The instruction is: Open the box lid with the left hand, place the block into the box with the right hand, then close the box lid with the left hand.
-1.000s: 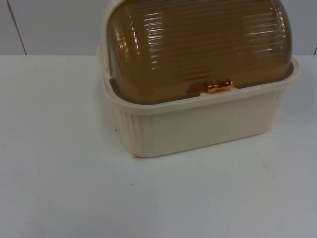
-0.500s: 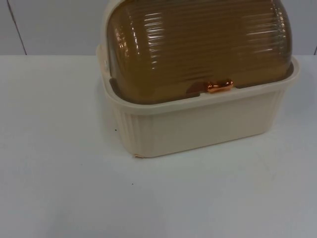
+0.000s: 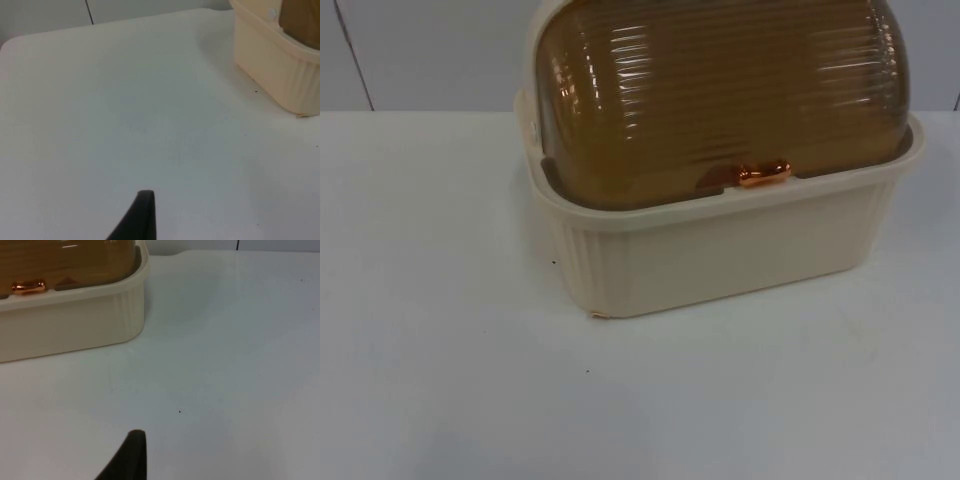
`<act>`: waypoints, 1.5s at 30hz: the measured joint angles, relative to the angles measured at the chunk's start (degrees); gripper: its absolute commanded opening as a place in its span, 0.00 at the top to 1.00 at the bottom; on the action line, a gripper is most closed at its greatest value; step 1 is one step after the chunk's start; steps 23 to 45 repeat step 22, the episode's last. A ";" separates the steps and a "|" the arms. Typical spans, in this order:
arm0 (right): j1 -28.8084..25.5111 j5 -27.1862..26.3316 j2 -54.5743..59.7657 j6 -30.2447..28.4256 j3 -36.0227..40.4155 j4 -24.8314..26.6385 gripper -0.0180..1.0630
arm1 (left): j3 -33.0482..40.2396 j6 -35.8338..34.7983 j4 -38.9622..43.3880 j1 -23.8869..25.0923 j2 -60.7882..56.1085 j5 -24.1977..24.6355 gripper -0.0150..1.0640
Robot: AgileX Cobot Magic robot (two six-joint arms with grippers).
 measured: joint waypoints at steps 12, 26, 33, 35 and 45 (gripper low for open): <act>0.00 0.00 0.00 0.00 0.00 0.00 0.01 | 0.00 0.00 0.00 1.52 0.00 0.00 0.02; 0.00 -0.04 -0.48 0.00 0.00 0.00 0.01 | 0.00 0.00 0.21 9.80 0.00 0.00 0.02; 0.00 -0.04 -0.48 0.00 0.00 0.00 0.01 | 0.00 0.00 0.21 9.80 0.00 0.00 0.02; 0.00 -0.04 -0.48 0.00 0.00 0.00 0.01 | 0.00 0.00 0.21 9.80 0.00 0.00 0.02; 0.00 -0.04 -0.48 0.00 0.00 0.00 0.01 | 0.00 0.00 0.21 9.80 0.00 0.00 0.02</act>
